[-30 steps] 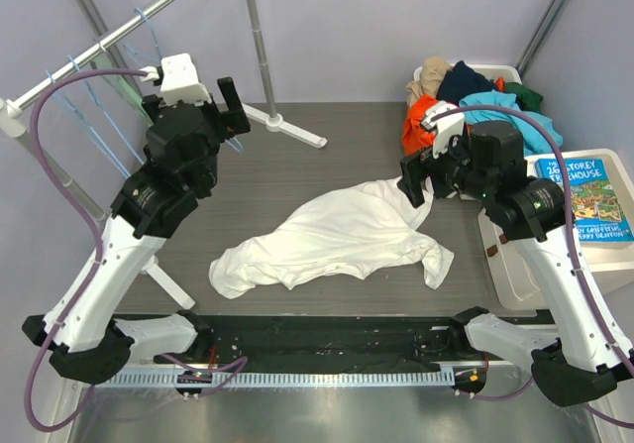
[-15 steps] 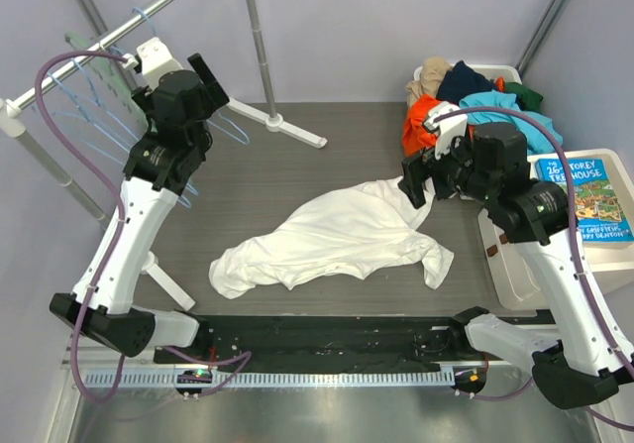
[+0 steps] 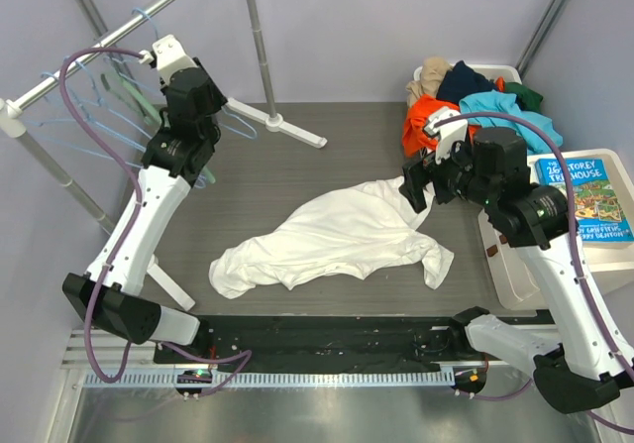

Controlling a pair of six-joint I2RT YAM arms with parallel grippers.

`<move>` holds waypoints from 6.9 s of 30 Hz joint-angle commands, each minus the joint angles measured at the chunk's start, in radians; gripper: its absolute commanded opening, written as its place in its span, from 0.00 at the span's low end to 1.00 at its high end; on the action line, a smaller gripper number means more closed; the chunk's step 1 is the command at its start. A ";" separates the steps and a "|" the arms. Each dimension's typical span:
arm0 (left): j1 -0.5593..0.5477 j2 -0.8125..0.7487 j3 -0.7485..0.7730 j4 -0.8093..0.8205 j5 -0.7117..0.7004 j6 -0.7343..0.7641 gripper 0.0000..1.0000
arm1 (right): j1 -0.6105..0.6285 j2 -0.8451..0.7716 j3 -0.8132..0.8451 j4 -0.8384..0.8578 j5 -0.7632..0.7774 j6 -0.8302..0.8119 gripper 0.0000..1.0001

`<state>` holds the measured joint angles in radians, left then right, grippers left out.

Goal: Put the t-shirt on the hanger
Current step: Pick up the hanger from the clothesline, then place the T-shirt on the hanger.

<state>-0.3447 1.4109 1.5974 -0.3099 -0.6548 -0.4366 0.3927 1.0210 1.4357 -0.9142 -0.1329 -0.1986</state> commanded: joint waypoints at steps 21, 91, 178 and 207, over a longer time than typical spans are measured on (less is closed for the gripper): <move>-0.125 -0.162 -0.059 0.250 0.136 0.268 0.00 | 0.002 -0.002 0.018 0.026 -0.017 0.018 1.00; -0.606 -0.673 -0.625 -0.248 0.681 0.786 1.00 | 0.074 0.057 -0.058 0.255 -0.657 -0.102 0.01; -0.395 -0.418 -1.056 -0.120 1.201 1.308 0.59 | 0.463 -0.179 -0.646 0.253 -0.231 -0.723 0.01; -0.396 -0.337 -1.005 0.042 1.159 1.271 0.00 | 0.465 -0.090 -0.667 0.440 -0.313 -0.772 0.01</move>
<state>-0.7418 1.0904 0.5217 -0.3054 0.4644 0.8856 0.8509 0.9165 0.7578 -0.5739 -0.4023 -0.9501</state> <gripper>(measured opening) 0.003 0.084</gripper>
